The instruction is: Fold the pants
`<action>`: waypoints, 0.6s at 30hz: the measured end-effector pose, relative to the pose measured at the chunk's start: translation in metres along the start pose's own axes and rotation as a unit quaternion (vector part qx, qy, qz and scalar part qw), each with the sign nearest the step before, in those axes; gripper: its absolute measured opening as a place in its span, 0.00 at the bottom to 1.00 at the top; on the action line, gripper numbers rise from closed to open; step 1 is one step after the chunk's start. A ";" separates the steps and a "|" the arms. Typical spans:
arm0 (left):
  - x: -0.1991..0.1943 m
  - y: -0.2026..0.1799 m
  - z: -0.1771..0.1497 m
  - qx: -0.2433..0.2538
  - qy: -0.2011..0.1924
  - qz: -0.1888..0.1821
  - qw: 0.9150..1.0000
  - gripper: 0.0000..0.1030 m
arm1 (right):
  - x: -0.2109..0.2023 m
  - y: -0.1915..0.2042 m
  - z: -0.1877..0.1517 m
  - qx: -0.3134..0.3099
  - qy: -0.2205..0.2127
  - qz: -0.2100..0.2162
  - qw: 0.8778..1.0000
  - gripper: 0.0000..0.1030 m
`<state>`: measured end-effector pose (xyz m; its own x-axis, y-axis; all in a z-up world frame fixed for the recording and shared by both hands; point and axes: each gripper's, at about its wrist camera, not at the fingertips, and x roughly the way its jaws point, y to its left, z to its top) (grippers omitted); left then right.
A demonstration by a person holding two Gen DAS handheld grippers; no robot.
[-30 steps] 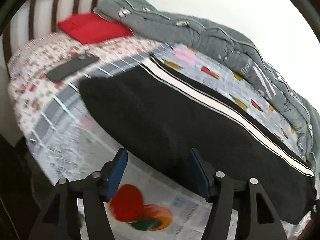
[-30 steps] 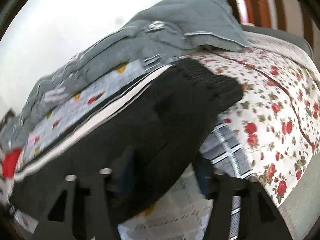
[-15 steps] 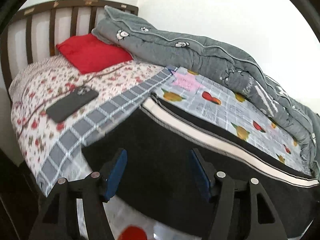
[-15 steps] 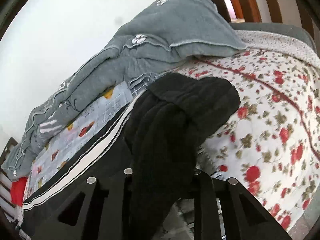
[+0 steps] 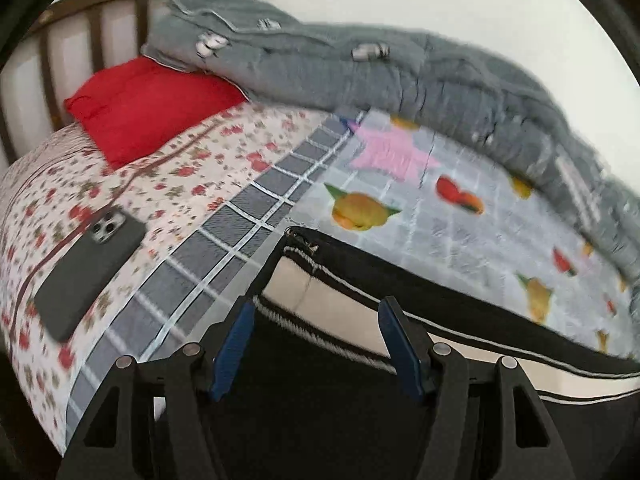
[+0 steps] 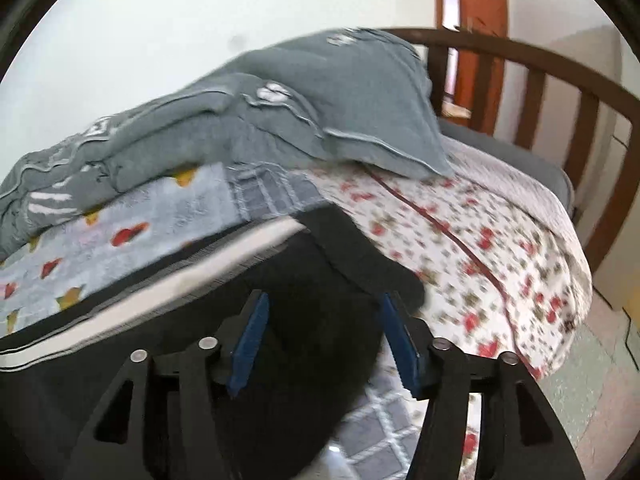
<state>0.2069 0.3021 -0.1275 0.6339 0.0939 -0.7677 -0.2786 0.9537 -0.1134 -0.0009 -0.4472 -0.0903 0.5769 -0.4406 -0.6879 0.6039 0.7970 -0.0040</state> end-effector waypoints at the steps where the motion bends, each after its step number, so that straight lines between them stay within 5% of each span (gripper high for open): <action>1: 0.012 0.001 0.004 0.005 0.005 0.013 1.000 0.61 | 0.002 0.011 -0.001 -0.005 0.003 0.004 1.000 0.57; 4: 0.038 0.008 0.011 -0.005 0.022 0.035 0.999 0.60 | 0.005 0.039 -0.009 -0.024 0.008 0.018 1.000 0.56; 6: 0.041 0.010 0.012 -0.009 0.023 0.016 1.000 0.35 | 0.010 0.061 -0.016 -0.048 0.017 0.019 0.999 0.56; 10: 0.017 0.002 0.015 0.021 -0.027 0.000 0.999 0.16 | 0.014 0.096 -0.022 -0.087 0.019 0.020 0.996 0.56; 14: -0.010 0.013 0.029 -0.010 -0.090 -0.052 0.995 0.14 | 0.018 0.119 -0.016 -0.110 0.018 0.034 0.993 0.56; 18: 0.022 0.010 0.033 -0.010 -0.049 -0.024 0.998 0.14 | 0.027 0.139 -0.008 -0.126 0.022 0.049 0.991 0.56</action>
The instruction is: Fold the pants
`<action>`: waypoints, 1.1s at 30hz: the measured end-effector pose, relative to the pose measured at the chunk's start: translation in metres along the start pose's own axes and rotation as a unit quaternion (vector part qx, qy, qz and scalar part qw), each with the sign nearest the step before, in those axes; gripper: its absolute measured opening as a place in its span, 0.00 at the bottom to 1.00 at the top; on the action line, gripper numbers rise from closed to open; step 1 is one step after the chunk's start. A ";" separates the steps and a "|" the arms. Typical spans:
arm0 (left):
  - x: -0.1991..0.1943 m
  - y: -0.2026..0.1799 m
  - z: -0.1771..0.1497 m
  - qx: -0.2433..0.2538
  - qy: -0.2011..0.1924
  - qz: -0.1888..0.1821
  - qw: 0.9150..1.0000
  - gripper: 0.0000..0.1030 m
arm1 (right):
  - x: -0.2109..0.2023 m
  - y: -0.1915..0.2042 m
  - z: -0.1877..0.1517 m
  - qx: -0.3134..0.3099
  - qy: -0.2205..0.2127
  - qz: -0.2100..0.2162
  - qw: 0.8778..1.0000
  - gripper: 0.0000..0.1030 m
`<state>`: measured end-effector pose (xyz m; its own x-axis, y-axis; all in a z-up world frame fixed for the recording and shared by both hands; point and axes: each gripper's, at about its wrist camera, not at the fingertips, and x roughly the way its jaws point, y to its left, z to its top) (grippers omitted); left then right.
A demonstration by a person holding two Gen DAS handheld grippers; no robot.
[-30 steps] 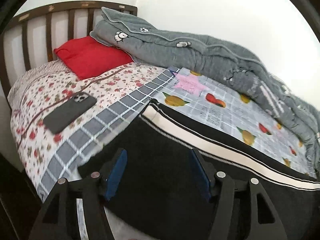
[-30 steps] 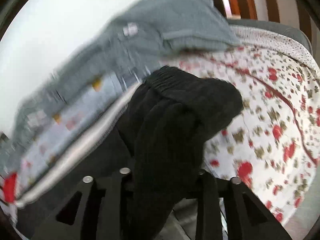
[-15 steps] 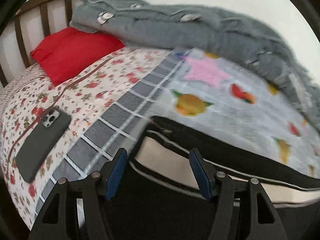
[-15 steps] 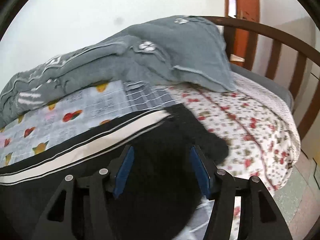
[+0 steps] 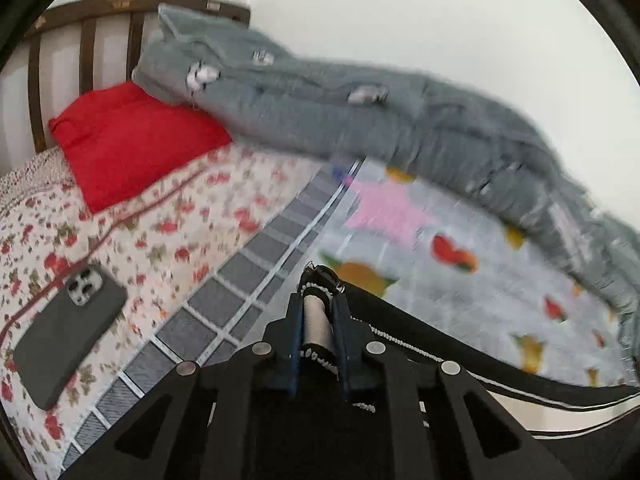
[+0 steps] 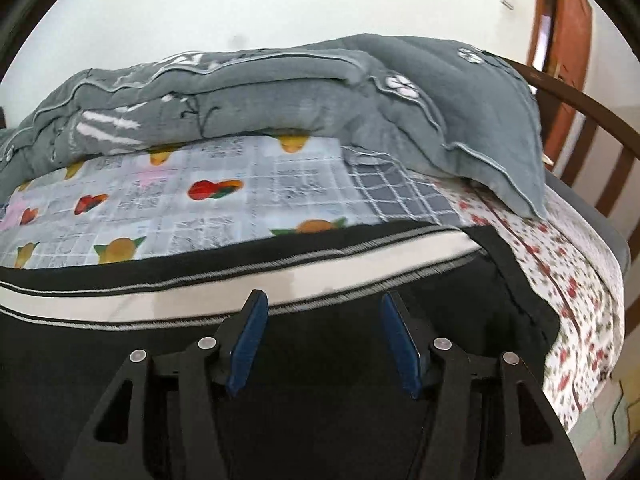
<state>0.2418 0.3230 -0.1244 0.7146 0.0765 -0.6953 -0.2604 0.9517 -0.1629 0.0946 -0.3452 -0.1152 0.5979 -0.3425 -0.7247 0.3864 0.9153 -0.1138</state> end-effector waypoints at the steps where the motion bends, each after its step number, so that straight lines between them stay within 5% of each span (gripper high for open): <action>1: 0.009 -0.002 -0.003 0.006 0.017 0.011 1.000 0.14 | 0.002 0.004 0.002 -0.003 0.002 0.002 1.000 0.56; 4: 0.015 -0.002 -0.010 0.007 0.026 0.025 0.999 0.24 | 0.007 0.014 0.005 -0.019 0.006 0.005 1.000 0.56; 7: 0.004 0.007 -0.006 -0.014 0.014 -0.006 1.000 0.31 | 0.009 0.018 0.003 -0.025 0.010 0.009 1.000 0.57; 9: 0.000 0.007 -0.001 -0.010 0.004 0.001 1.000 0.56 | 0.012 0.020 0.001 -0.024 0.014 0.013 1.000 0.57; 12: 0.004 -0.004 0.004 0.029 -0.003 0.023 0.999 0.55 | 0.016 0.024 -0.001 -0.019 0.018 0.021 0.999 0.56; 13: 0.009 -0.010 0.003 0.043 0.009 0.035 0.998 0.52 | 0.017 0.025 -0.002 -0.018 0.019 0.022 0.999 0.56; 14: 0.014 -0.013 0.001 0.053 0.019 0.044 0.997 0.28 | 0.018 0.026 -0.002 -0.018 0.020 0.024 0.999 0.57; 15: 0.015 -0.014 0.000 0.059 0.024 0.047 0.997 0.16 | 0.018 0.028 -0.002 -0.018 0.021 0.025 0.999 0.56; 22: -0.038 -0.011 0.008 0.024 -0.087 0.002 0.996 0.09 | 0.013 0.029 -0.001 -0.025 0.013 0.025 0.999 0.56; 23: -0.045 -0.007 0.013 0.008 -0.102 0.001 0.995 0.02 | 0.012 0.028 0.001 -0.025 0.011 0.025 0.999 0.57; 25: -0.045 -0.003 0.021 -0.003 -0.121 0.041 0.992 0.02 | 0.013 0.027 0.004 -0.026 0.009 0.025 0.999 0.57; 32: -0.010 -0.002 0.019 0.000 -0.041 -0.001 0.999 0.03 | 0.025 0.042 0.012 -0.058 0.016 0.039 0.997 0.56; 33: -0.009 -0.004 0.016 0.003 -0.031 -0.006 0.999 0.10 | 0.026 0.044 0.012 -0.059 0.016 0.040 0.997 0.56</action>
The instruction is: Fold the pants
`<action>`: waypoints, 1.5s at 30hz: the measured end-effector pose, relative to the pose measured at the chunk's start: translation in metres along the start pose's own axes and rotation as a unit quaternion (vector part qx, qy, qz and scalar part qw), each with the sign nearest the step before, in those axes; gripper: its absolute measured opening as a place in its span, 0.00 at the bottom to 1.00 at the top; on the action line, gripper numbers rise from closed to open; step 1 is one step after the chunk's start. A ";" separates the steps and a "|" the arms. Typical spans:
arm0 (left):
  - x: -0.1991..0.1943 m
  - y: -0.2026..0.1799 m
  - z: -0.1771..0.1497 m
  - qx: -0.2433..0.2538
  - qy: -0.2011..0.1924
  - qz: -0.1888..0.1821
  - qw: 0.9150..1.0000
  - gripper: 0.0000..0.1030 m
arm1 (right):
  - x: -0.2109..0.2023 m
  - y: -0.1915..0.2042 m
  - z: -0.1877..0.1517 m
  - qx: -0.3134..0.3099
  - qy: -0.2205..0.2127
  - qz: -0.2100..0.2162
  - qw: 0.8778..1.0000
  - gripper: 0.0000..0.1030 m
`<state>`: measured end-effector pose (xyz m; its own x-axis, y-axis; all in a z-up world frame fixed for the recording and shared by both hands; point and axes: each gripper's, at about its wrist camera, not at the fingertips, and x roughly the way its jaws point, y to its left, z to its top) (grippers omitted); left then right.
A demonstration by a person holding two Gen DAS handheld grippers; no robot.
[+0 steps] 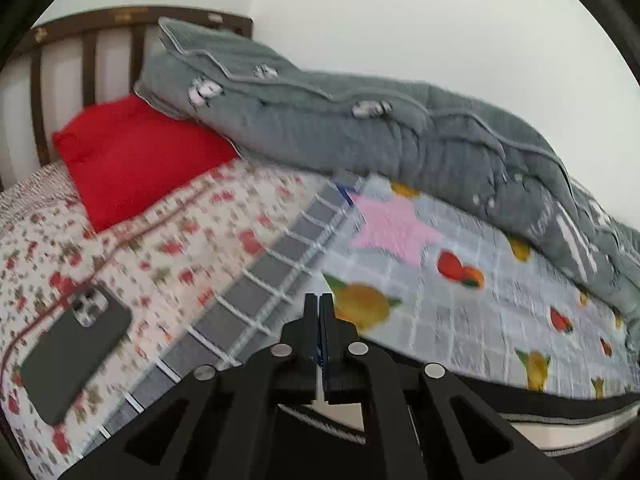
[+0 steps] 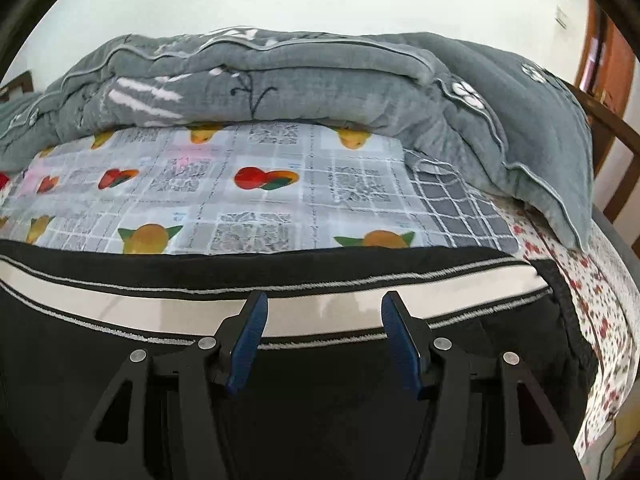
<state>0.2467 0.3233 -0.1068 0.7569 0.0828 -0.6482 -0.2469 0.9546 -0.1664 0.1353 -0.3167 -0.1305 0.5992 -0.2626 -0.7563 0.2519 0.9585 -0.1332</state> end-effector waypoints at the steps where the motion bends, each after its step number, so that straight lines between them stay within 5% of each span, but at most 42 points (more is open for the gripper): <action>1: 0.001 -0.002 -0.003 0.007 0.007 -0.005 1.000 0.17 | 0.001 0.001 0.000 0.000 0.001 0.000 1.000 0.57; 3: -0.002 -0.005 -0.011 0.016 0.005 0.000 1.000 0.43 | 0.005 0.004 0.000 0.003 0.005 0.003 1.000 0.57; 8: 0.001 -0.007 -0.021 0.039 0.023 0.004 0.999 0.45 | 0.001 0.011 -0.002 0.004 -0.003 0.009 1.000 0.57; 10: 0.019 -0.007 -0.026 0.048 0.066 0.047 0.996 0.45 | -0.001 0.013 -0.003 0.003 -0.004 0.011 1.000 0.57; 12: 0.029 -0.004 -0.029 0.039 0.082 0.040 0.995 0.28 | -0.002 0.014 -0.003 0.003 -0.004 0.011 1.000 0.57; 14: 0.016 0.000 -0.030 0.024 0.040 0.033 0.998 0.10 | -0.003 0.014 -0.003 0.004 -0.004 0.012 1.000 0.57; 19: -0.030 0.004 -0.016 0.010 -0.057 -0.006 0.998 0.08 | -0.003 0.006 -0.004 0.008 -0.002 0.000 1.000 0.57; 21: -0.034 0.005 -0.008 0.009 -0.083 0.034 0.996 0.02 | -0.003 0.003 -0.003 0.010 -0.004 0.000 1.000 0.56; 23: -0.021 0.009 0.001 0.000 -0.067 0.052 0.996 0.02 | -0.002 0.001 0.000 0.009 -0.006 0.001 1.000 0.56; 29: 0.005 0.010 -0.009 -0.016 0.005 -0.020 1.000 0.02 | 0.005 0.002 0.006 -0.009 0.000 0.001 1.000 0.56; 31: 0.009 0.005 -0.015 -0.005 0.025 -0.028 0.999 0.09 | 0.007 0.003 0.006 -0.009 0.000 0.002 1.000 0.57; 33: 0.009 -0.001 -0.019 0.015 0.025 -0.015 0.999 0.55 | 0.009 0.003 0.006 -0.005 0.003 0.000 1.000 0.57; 35: 0.008 -0.005 -0.024 0.033 0.014 0.005 0.999 0.61 | 0.011 0.004 0.005 -0.005 0.003 0.001 1.000 0.57; 38: 0.018 -0.008 -0.024 0.040 0.043 0.006 0.998 0.60 | 0.011 0.006 0.003 -0.005 0.000 0.001 1.000 0.57; 40: 0.026 -0.010 -0.024 0.043 0.061 0.016 0.997 0.43 | 0.010 0.006 0.003 -0.002 0.000 0.005 1.000 0.57; 41: 0.031 -0.011 -0.024 0.046 0.065 0.029 0.996 0.26 | 0.010 0.006 0.003 -0.001 0.000 0.006 1.000 0.57; 45: 0.011 -0.013 -0.023 0.047 0.013 0.015 0.999 0.15 | 0.009 0.007 0.003 -0.003 -0.001 0.002 1.000 0.57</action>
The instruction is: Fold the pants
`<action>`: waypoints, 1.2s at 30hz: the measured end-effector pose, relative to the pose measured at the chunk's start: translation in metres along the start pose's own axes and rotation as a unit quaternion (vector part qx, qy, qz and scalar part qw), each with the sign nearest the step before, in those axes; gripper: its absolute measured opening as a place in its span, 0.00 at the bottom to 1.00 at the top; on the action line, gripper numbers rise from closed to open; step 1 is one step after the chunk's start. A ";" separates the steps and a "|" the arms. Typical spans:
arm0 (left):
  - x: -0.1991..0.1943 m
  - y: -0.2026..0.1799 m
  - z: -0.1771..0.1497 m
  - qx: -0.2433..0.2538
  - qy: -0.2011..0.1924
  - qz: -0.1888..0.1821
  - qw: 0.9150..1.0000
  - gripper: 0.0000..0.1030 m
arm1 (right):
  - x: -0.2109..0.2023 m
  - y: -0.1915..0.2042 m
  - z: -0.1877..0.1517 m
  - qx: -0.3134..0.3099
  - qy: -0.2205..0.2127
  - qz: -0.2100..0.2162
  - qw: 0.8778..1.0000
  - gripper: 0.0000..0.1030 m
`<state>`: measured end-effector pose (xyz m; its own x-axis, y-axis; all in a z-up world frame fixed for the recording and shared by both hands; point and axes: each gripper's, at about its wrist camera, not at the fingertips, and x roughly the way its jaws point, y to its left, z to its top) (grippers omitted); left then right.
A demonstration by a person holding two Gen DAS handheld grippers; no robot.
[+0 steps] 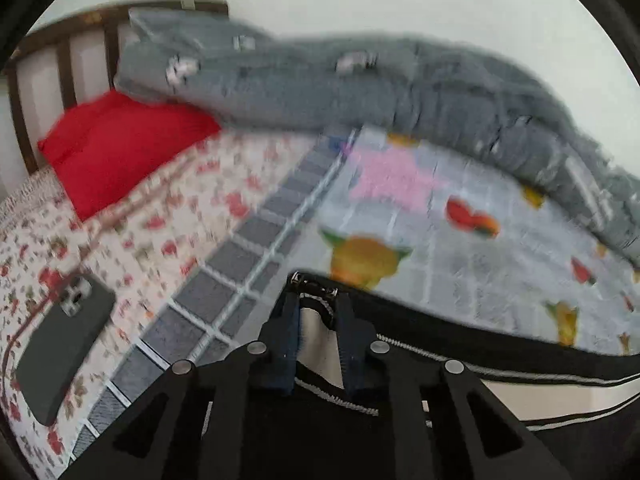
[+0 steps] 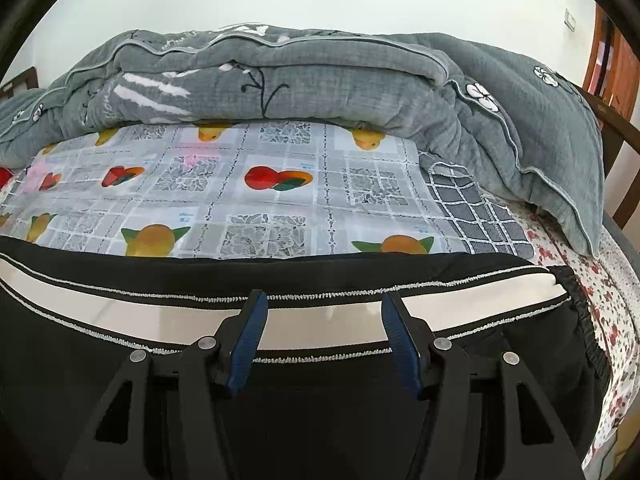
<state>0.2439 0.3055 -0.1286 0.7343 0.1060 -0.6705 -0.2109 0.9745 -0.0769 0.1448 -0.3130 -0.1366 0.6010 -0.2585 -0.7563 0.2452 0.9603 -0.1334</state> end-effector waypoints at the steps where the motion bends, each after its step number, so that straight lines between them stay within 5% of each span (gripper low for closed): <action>1: -0.014 0.000 0.000 -0.001 -0.031 -0.016 0.999 0.15 | 0.000 0.000 0.000 -0.001 0.000 -0.001 1.000 0.57; 4: -0.035 0.008 0.006 -0.020 -0.081 -0.031 0.996 0.15 | 0.001 -0.002 0.003 -0.006 0.001 -0.004 1.000 0.57; 10: 0.023 0.004 0.009 -0.025 0.002 0.023 0.999 0.15 | 0.013 0.007 0.018 -0.062 0.012 0.046 0.997 0.64; 15: 0.024 0.005 0.007 -0.028 0.003 0.016 0.999 0.15 | 0.028 0.034 0.024 -0.193 0.009 0.076 0.978 0.69; 20: 0.026 0.002 0.005 -0.020 0.007 0.025 0.999 0.15 | 0.058 0.054 0.028 -0.251 0.045 0.128 0.958 0.69; 22: 0.026 0.001 0.005 -0.018 0.008 0.028 0.999 0.15 | 0.068 0.059 0.024 -0.264 0.049 0.143 0.953 0.63; 23: 0.027 0.001 0.005 -0.018 0.008 0.028 0.999 0.15 | 0.066 0.057 0.023 -0.264 0.048 0.167 0.949 0.51; 24: 0.027 0.001 0.005 -0.017 0.008 0.028 0.999 0.15 | 0.063 0.058 0.022 -0.264 0.045 0.170 0.948 0.13; 25: 0.027 0.001 0.004 -0.017 0.008 0.028 0.999 0.15 | 0.060 0.059 0.022 -0.271 0.037 0.156 0.949 0.05; 27: 0.025 0.001 0.004 -0.017 0.004 0.028 0.999 0.15 | 0.048 0.058 0.019 -0.287 0.015 0.155 0.945 0.03; 31: 0.009 0.001 0.005 -0.015 -0.038 0.010 0.999 0.15 | 0.025 0.029 0.033 -0.221 -0.034 0.199 0.954 0.03; 36: 0.032 -0.010 0.007 0.004 0.003 0.042 0.999 0.15 | 0.067 0.055 0.028 -0.236 0.012 0.158 0.959 0.03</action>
<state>0.2743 0.3006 -0.1443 0.7109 0.1857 -0.6783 -0.2657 0.9639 -0.0146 0.2198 -0.2804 -0.1773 0.5703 0.0497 -0.8199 -0.3201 0.9327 -0.1661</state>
